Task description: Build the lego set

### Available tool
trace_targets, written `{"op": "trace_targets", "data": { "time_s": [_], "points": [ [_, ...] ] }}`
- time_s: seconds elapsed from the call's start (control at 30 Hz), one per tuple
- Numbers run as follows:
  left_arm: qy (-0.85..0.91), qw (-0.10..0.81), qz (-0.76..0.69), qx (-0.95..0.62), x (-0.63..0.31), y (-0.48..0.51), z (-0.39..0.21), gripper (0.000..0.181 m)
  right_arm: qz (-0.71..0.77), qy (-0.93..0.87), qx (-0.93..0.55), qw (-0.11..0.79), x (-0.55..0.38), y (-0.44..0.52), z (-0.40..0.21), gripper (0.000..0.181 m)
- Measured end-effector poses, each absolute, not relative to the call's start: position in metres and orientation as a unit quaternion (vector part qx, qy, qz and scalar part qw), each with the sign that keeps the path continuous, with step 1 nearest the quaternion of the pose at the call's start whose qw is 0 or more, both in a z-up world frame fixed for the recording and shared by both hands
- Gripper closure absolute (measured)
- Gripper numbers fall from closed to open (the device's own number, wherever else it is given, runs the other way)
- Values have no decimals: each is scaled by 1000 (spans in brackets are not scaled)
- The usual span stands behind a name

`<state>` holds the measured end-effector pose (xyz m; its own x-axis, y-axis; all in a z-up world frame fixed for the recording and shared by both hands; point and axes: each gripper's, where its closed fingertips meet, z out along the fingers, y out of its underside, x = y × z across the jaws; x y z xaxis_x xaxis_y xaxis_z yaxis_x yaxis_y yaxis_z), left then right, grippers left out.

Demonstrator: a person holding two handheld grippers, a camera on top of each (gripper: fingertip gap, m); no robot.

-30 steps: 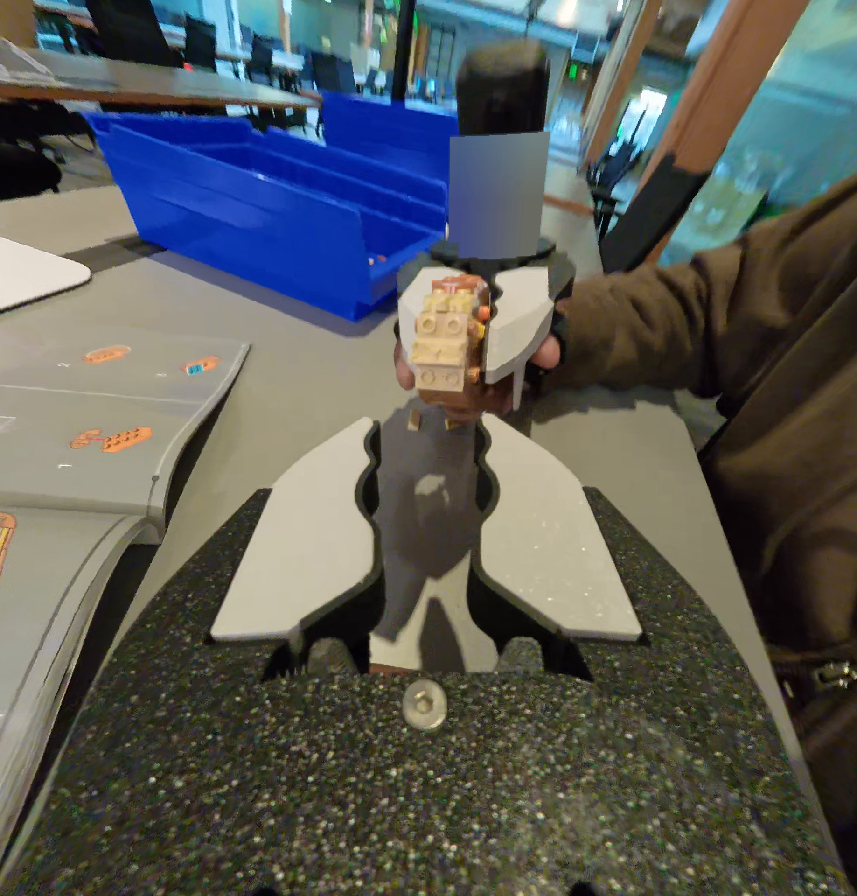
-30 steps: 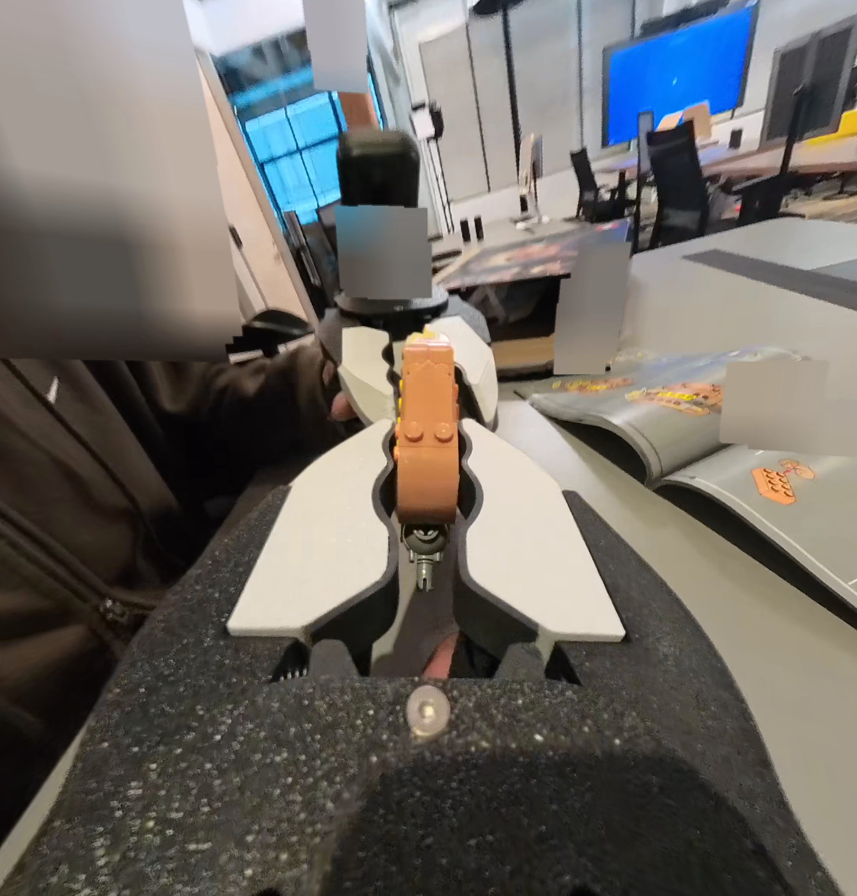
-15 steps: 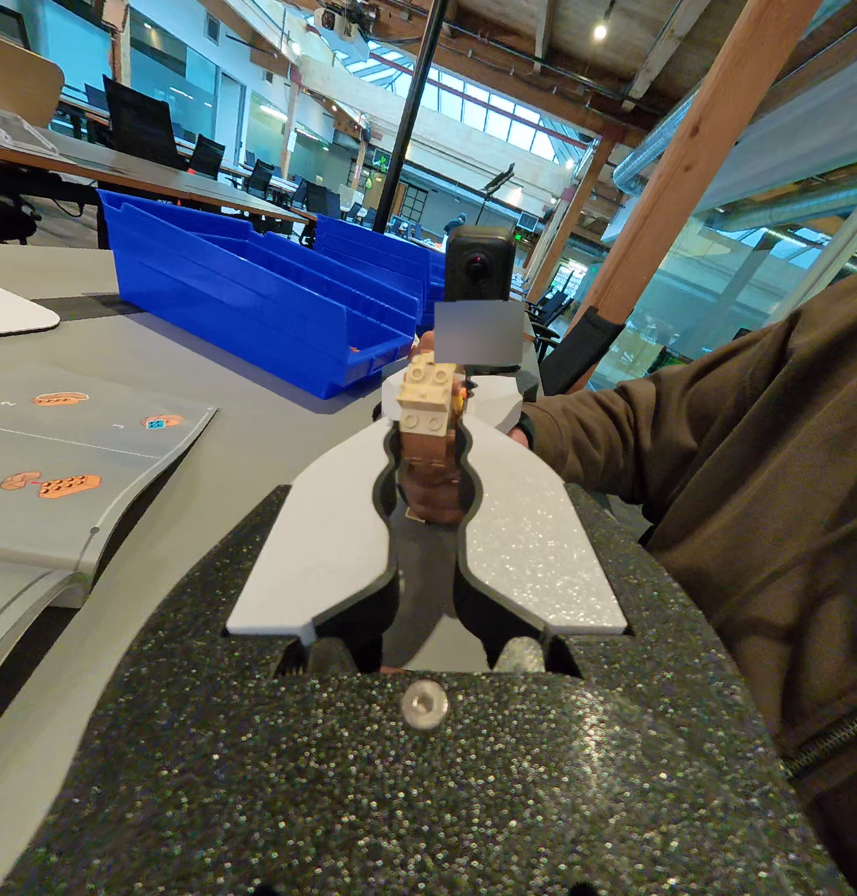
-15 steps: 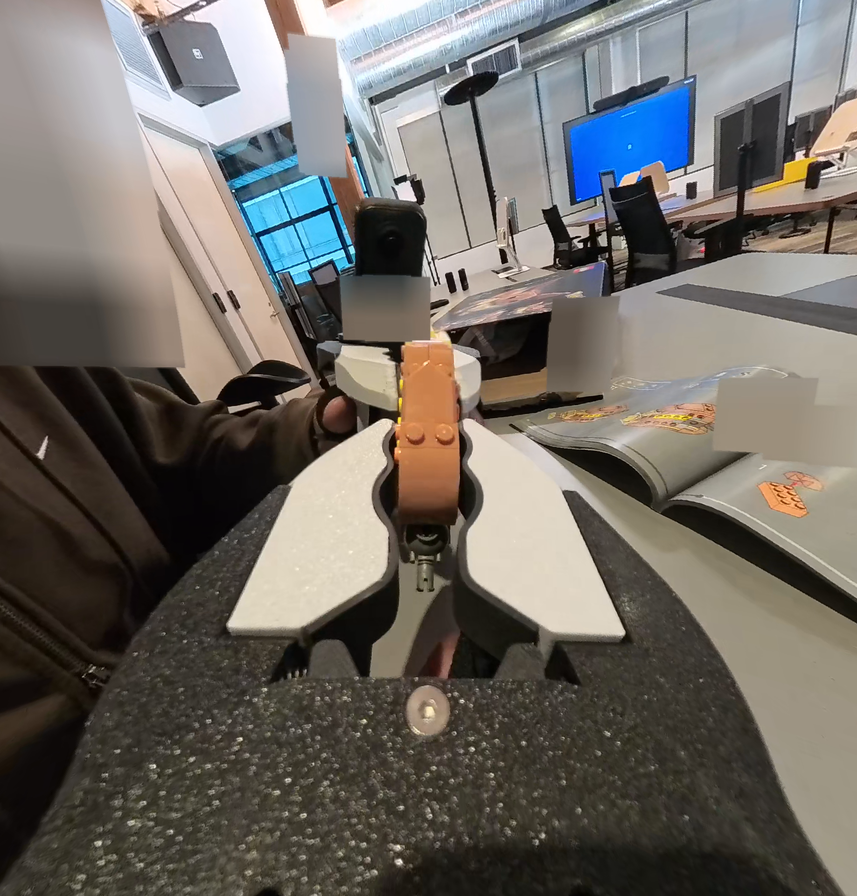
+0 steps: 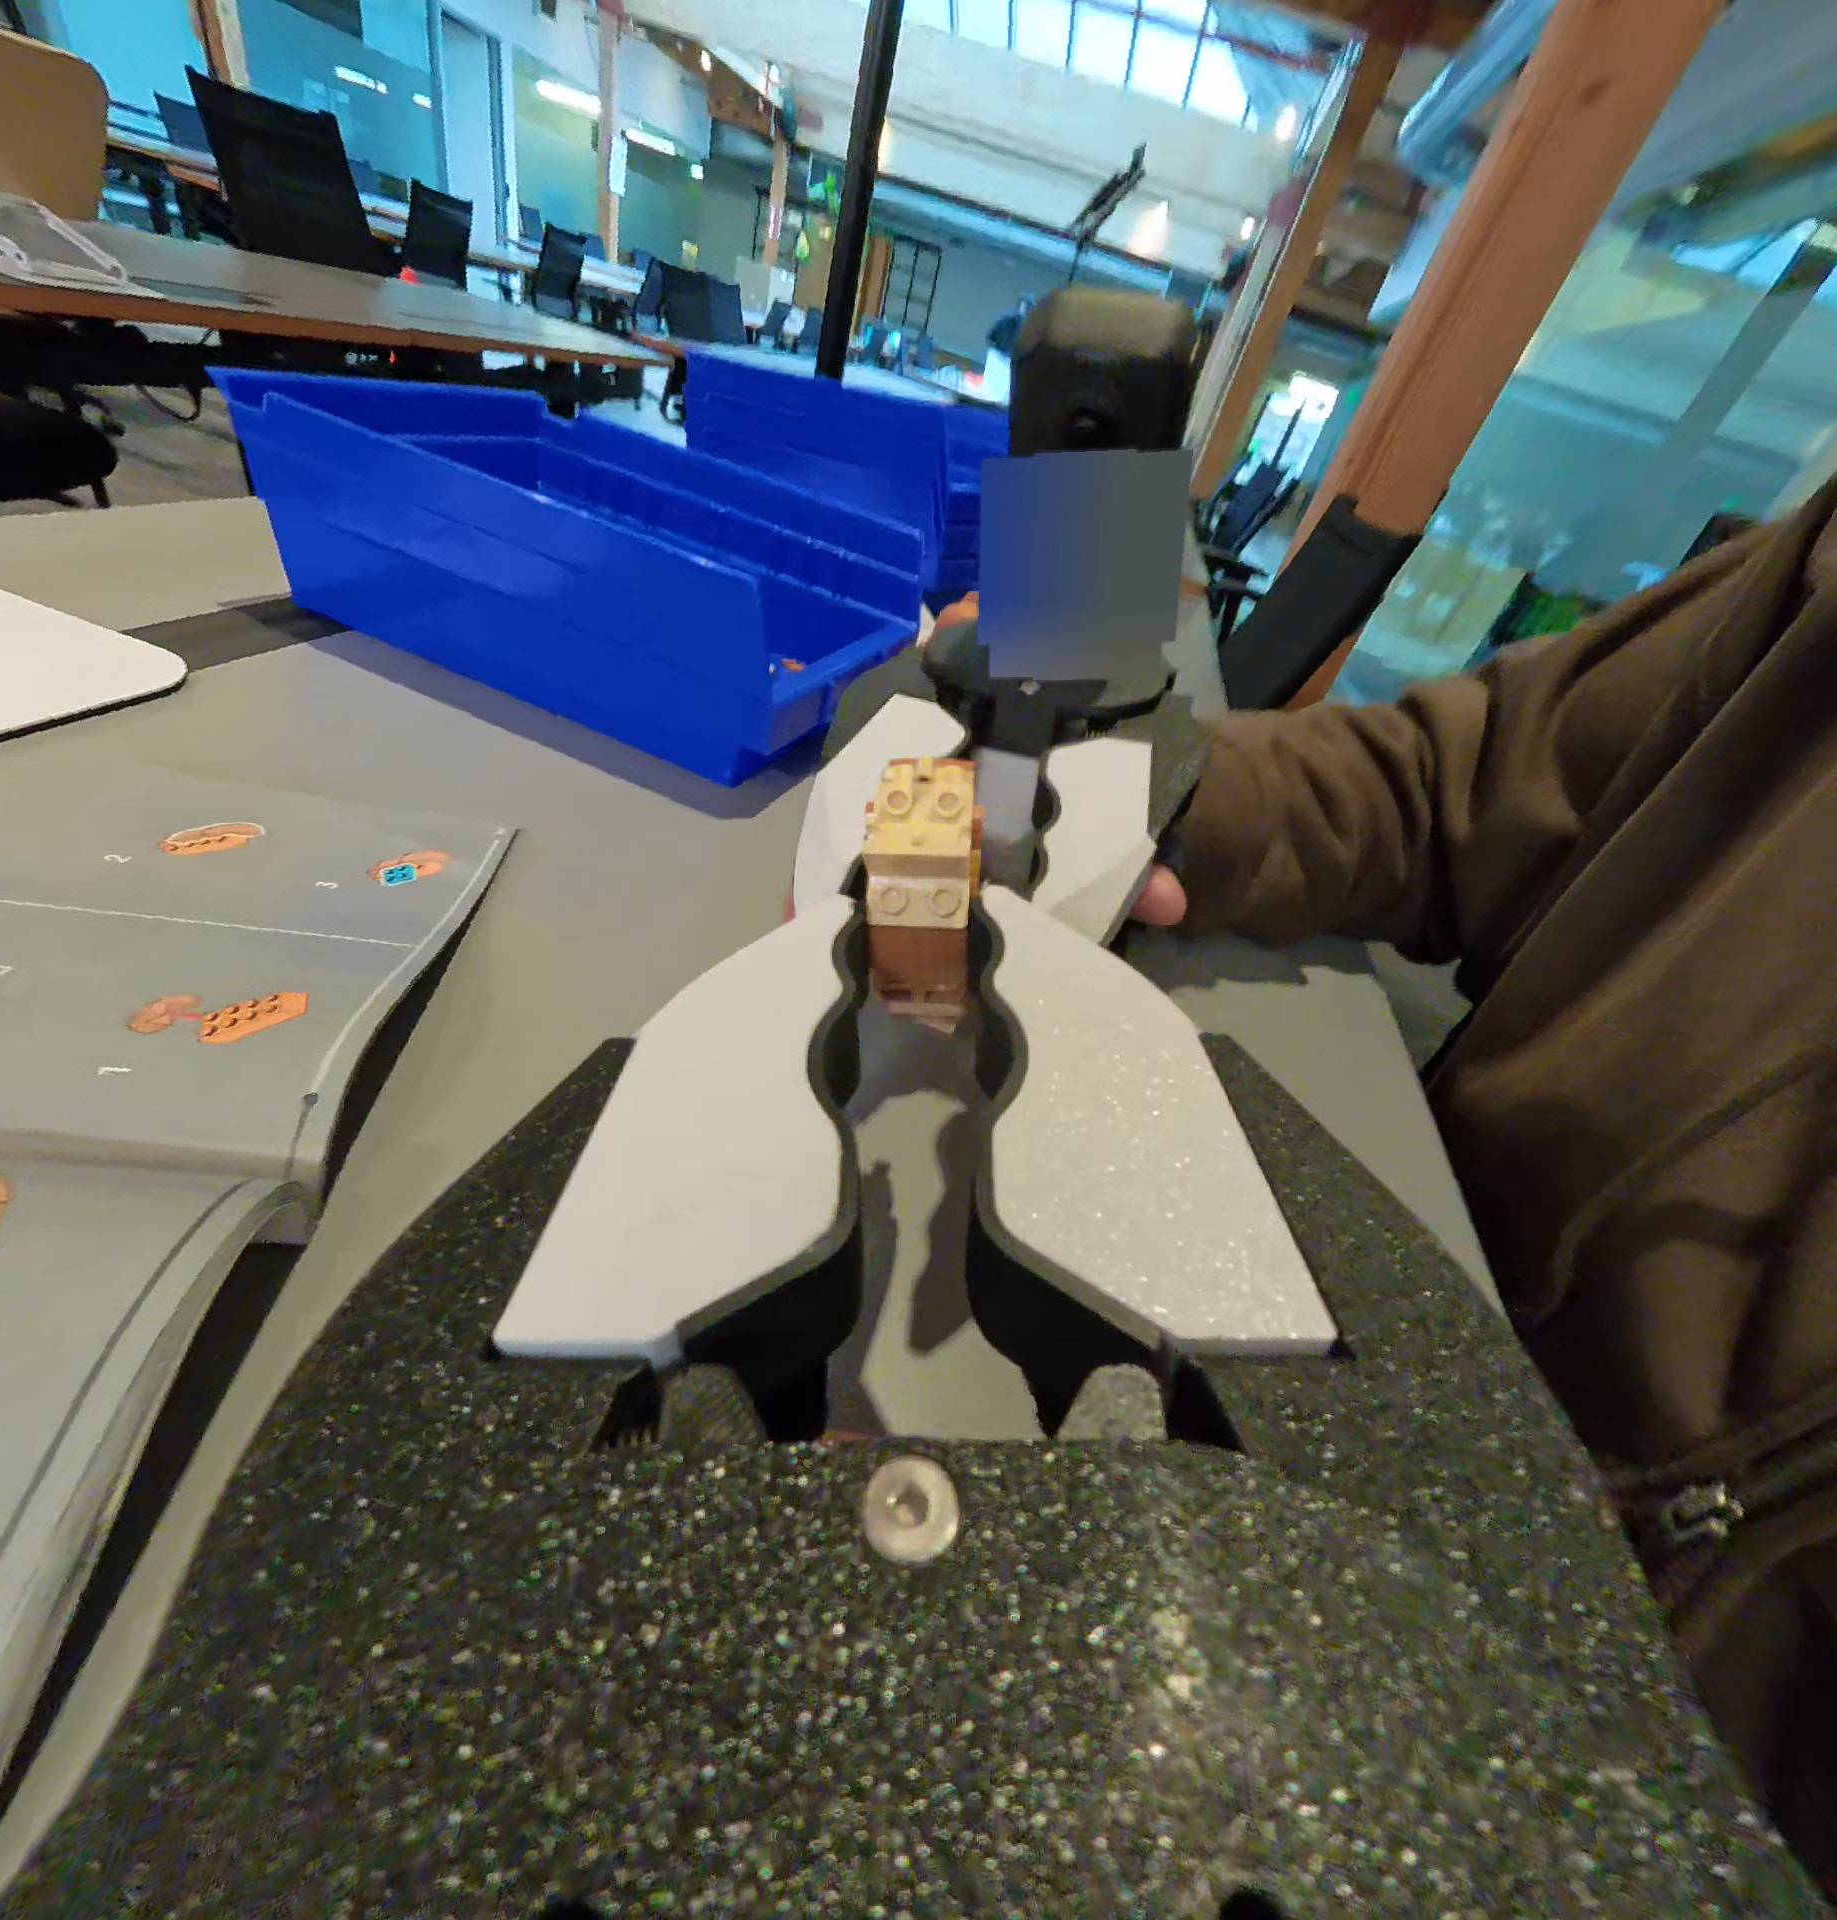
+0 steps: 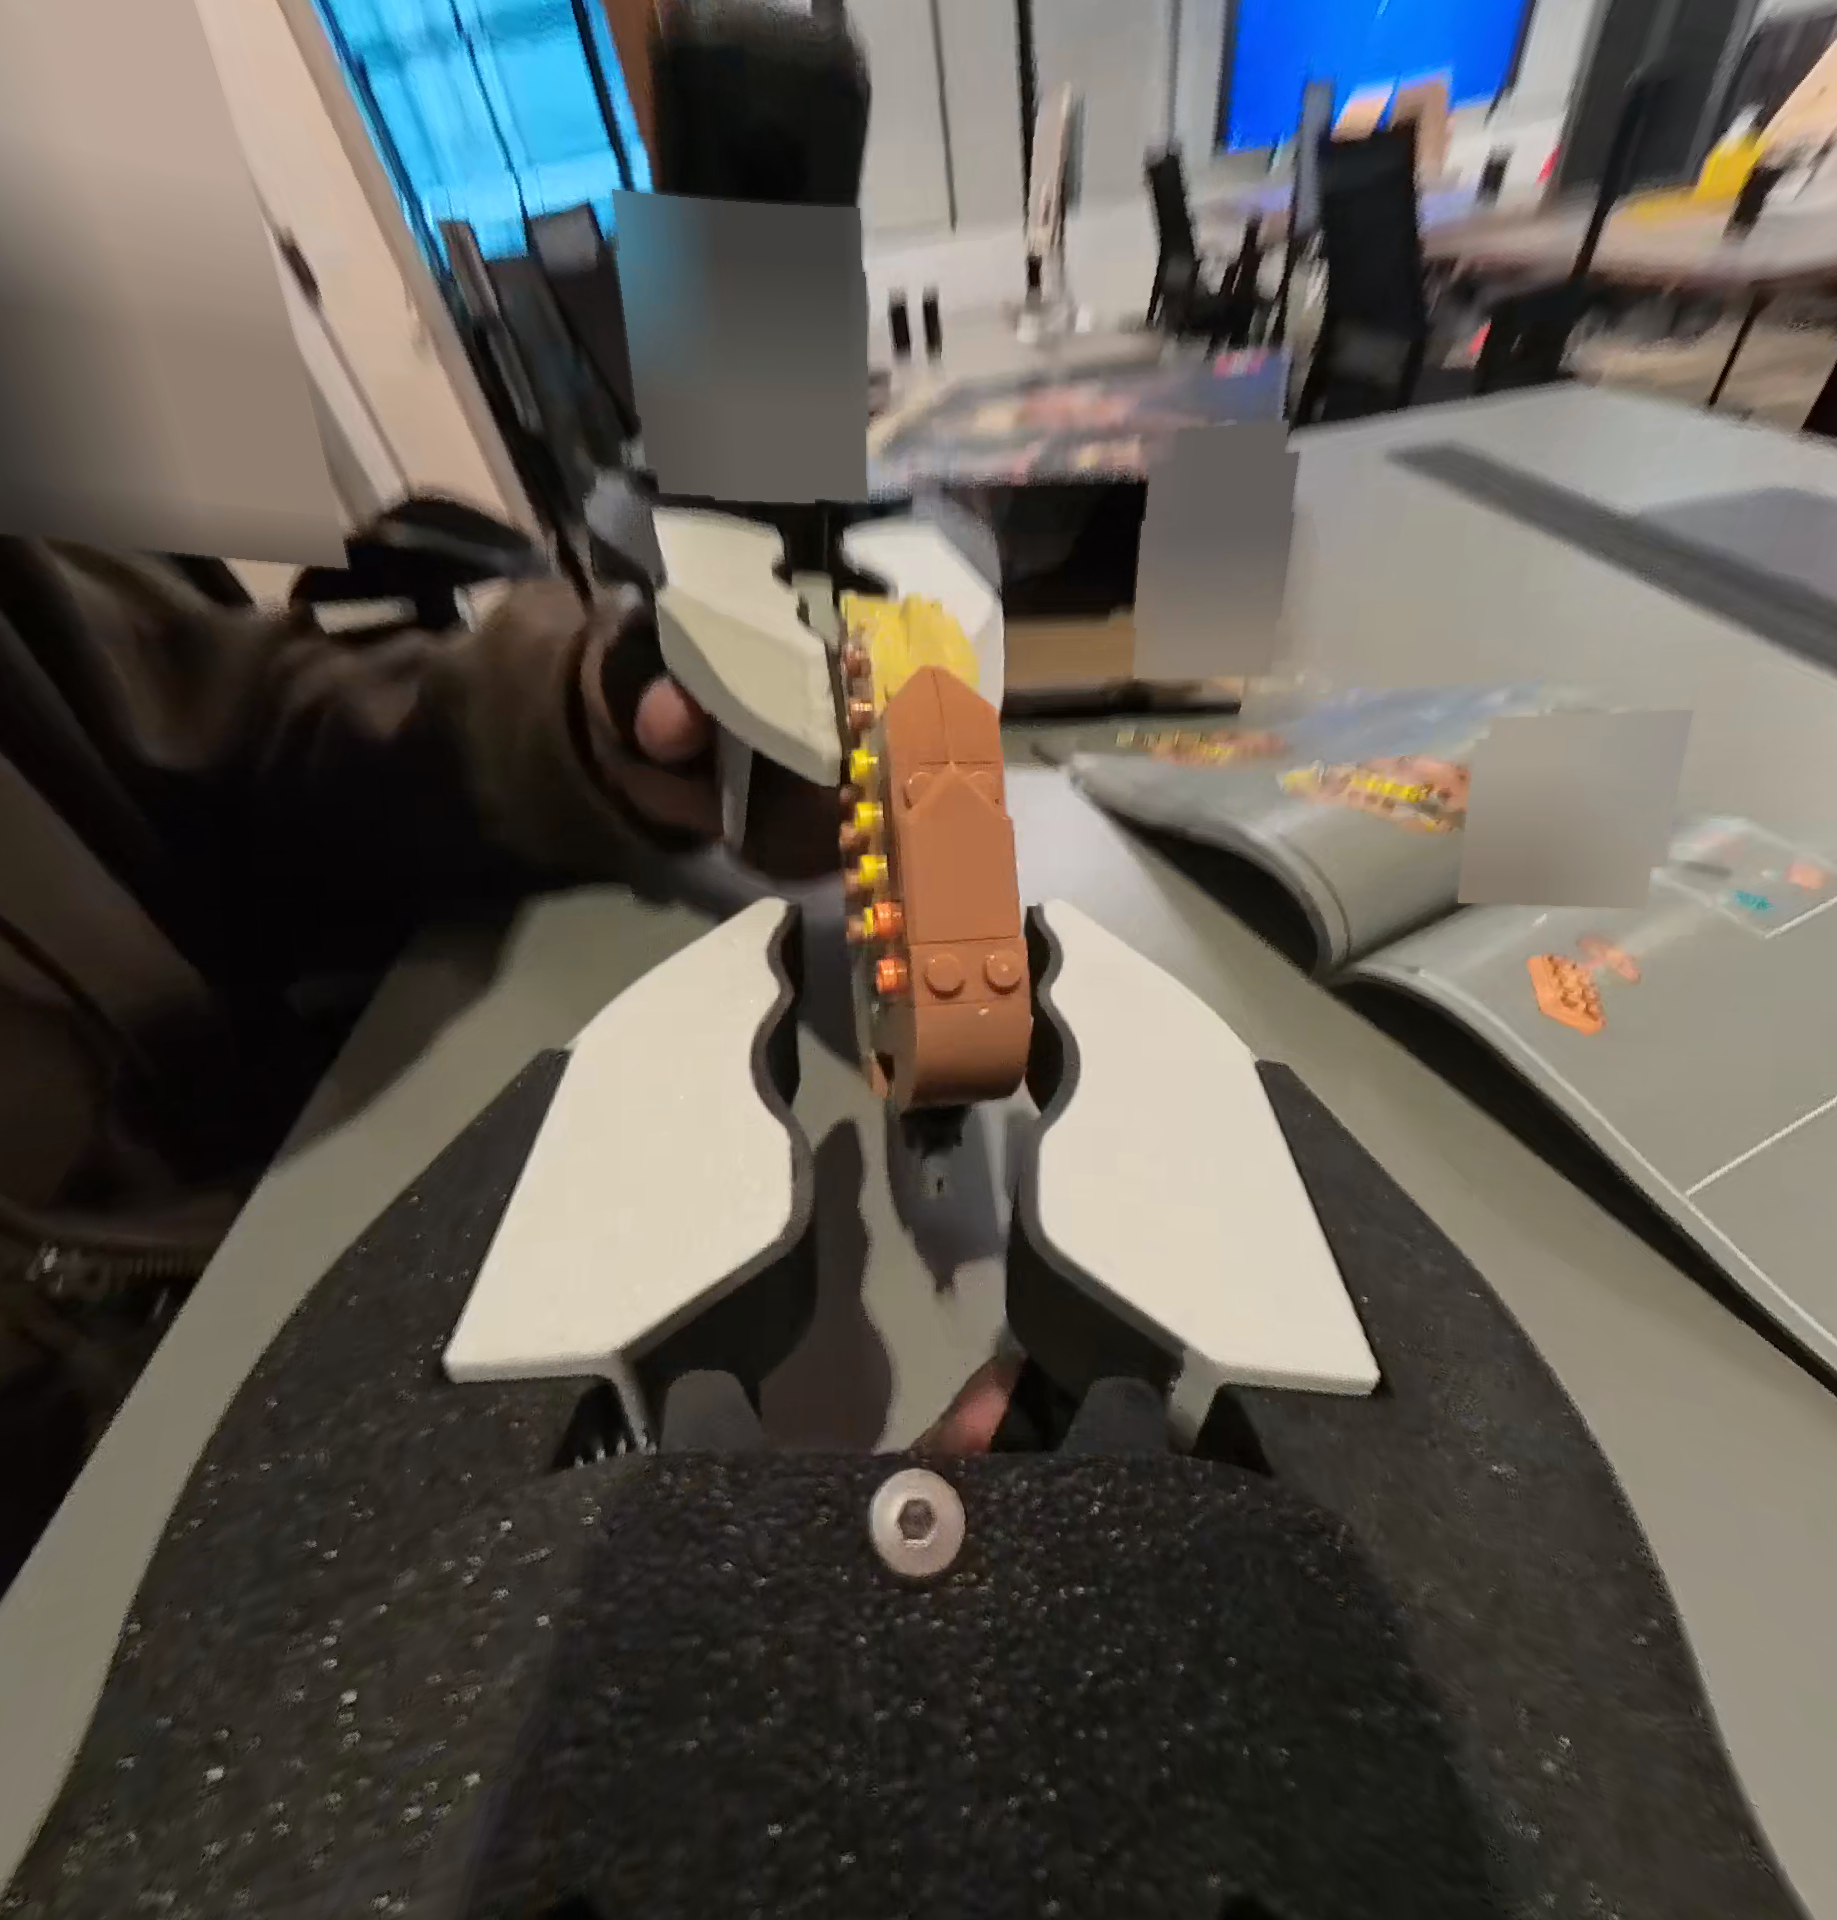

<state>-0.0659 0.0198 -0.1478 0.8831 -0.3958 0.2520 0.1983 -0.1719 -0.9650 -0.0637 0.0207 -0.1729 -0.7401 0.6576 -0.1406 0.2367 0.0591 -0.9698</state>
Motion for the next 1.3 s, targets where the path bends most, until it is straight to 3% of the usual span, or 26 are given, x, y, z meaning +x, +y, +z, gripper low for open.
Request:
{"op": "trace_targets", "data": {
  "time_s": [0.27,0.33,0.63,0.77,1.0,1.3],
  "points": [
    [137,578,-199,-779,-52,14,-168,164,536,-771,-306,160,-56,11,-200,143],
    [159,563,-189,-789,-47,12,-174,164,535,-776,-301,145,-51,6,-203,152],
    [190,540,-190,-797,-37,9,-179,164,551,-774,-289,119,-43,-5,-207,160],
    [184,551,-192,-791,-36,11,-177,163,561,-766,-289,122,-44,-3,-203,160],
    [175,594,-153,-770,-45,12,-161,141,617,-718,-308,96,-46,4,-188,160],
    [199,692,-46,-692,-52,11,-124,148,669,-667,-324,53,-44,5,-173,160]
  ]
}}
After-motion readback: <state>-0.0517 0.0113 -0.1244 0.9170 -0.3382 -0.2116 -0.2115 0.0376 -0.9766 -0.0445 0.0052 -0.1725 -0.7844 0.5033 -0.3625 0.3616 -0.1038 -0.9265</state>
